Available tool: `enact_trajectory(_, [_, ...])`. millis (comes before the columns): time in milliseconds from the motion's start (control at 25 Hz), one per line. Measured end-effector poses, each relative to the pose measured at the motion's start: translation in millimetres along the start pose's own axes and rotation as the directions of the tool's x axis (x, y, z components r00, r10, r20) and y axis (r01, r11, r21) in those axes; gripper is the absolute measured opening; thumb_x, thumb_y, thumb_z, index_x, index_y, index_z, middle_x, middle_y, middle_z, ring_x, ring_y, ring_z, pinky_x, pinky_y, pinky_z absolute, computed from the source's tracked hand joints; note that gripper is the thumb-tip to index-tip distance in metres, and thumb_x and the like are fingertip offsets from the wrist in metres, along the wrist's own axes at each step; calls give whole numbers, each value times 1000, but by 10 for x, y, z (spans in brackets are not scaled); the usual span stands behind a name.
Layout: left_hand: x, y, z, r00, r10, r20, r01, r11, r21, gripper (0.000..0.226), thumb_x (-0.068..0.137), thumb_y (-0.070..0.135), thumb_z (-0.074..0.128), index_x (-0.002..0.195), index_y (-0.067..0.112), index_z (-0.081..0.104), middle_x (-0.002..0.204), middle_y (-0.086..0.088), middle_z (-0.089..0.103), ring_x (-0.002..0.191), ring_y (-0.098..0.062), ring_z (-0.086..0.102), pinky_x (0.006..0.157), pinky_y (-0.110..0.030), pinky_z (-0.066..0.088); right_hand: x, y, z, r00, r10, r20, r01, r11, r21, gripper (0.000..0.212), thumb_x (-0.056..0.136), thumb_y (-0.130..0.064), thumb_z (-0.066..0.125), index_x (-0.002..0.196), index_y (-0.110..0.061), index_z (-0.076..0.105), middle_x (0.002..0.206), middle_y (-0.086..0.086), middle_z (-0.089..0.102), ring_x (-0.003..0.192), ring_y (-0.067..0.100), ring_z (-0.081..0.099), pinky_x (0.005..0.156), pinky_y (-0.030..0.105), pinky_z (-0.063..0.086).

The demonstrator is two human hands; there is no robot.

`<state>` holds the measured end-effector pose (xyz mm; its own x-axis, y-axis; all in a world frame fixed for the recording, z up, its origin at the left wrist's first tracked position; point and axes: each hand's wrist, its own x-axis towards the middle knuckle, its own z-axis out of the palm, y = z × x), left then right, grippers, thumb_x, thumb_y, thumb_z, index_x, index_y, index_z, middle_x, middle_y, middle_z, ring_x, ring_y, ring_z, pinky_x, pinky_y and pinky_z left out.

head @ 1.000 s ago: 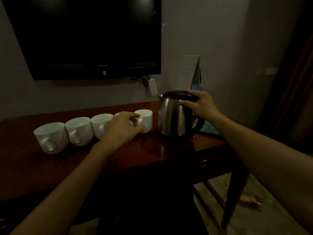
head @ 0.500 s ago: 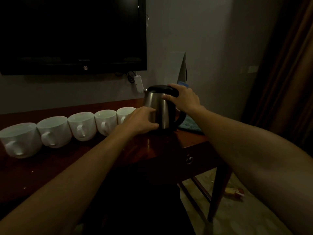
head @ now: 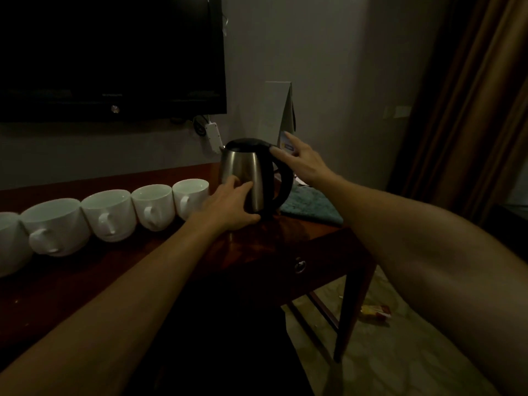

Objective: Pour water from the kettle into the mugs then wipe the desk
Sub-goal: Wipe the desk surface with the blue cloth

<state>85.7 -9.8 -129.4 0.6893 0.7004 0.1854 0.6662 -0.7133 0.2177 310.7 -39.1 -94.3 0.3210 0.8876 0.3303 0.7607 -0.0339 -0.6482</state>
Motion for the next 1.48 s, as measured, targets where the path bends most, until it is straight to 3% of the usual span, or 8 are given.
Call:
enact_trajectory(160, [40, 81, 93, 1000, 2, -14, -1, 1000, 22, 88, 86, 52, 69, 157, 26, 23, 154, -6, 20, 137, -30, 35, 106, -45, 43, -187, 442, -17, 995, 96, -34, -93, 992, 87, 59, 98, -60, 43, 139, -20, 56, 145, 8, 54, 133, 31, 48, 109, 47, 40])
enact_trajectory(280, [123, 94, 123, 1000, -27, -9, 27, 998, 55, 89, 86, 53, 68, 157, 27, 23, 156, -6, 19, 139, -30, 34, 107, -46, 43, -266, 633, 39, 987, 159, 23, -159, 987, 7, 58, 98, -60, 41, 135, -19, 60, 133, 11, 59, 115, 32, 57, 93, 43, 48])
enact_trajectory(400, [185, 139, 127, 997, -70, 21, 69, 996, 57, 88, 86, 54, 68, 157, 25, 24, 155, -7, 22, 136, -31, 39, 107, -49, 43, -266, 836, 81, 951, 242, 191, -185, 944, -272, 67, 86, -65, 56, 139, -25, 56, 134, 10, 57, 115, 29, 55, 93, 38, 47])
enact_trajectory(560, [147, 512, 356, 995, 7, -97, -1, 998, 70, 54, 87, 52, 63, 132, 22, 54, 131, -3, 51, 115, -21, 53, 89, -37, 47, -204, 1027, 107, 919, 285, 271, -139, 880, -454, 89, 72, -76, 57, 149, -34, 39, 150, 8, 43, 131, 33, 42, 108, 48, 39])
enact_trajectory(720, [412, 797, 616, 986, 155, 55, -149, 983, -109, 47, 91, 40, 60, 133, 19, 55, 139, -5, 52, 120, -22, 53, 101, -41, 47, -152, 1146, 41, 932, 257, 257, -101, 862, -496, 72, 90, -63, 46, 154, -38, 26, 160, 12, 29, 140, 37, 33, 112, 47, 28])
enact_trajectory(1000, [944, 923, 930, 947, 43, 319, -75, 993, 88, 62, 103, 40, 36, 159, 18, 20, 167, -5, 16, 152, -25, 21, 121, -48, 25, -233, 1462, 47, 892, 289, 348, -74, 852, -519, 64, 94, -60, 35, 153, -39, 26, 164, 5, 20, 148, 30, 23, 119, 50, 20])
enact_trajectory(1320, [665, 1032, 810, 930, -45, 365, -29, 981, 194, 64, 98, 57, 28, 149, 22, 40, 152, -11, 43, 136, -31, 43, 110, -54, 32, -562, 1285, -1, 883, 271, 382, -55, 870, -489, 57, 100, -52, 37, 154, -38, 25, 162, 6, 21, 147, 30, 24, 118, 47, 21])
enact_trajectory(1480, [297, 998, 746, 941, -57, 333, -8, 982, 191, 62, 100, 54, 30, 149, 19, 41, 153, -11, 43, 138, -30, 42, 111, -53, 30, -785, 1068, 96, 891, 238, 386, -31, 881, -472, 55, 102, -47, 38, 155, -36, 26, 164, 7, 17, 149, 30, 20, 120, 47, 18])
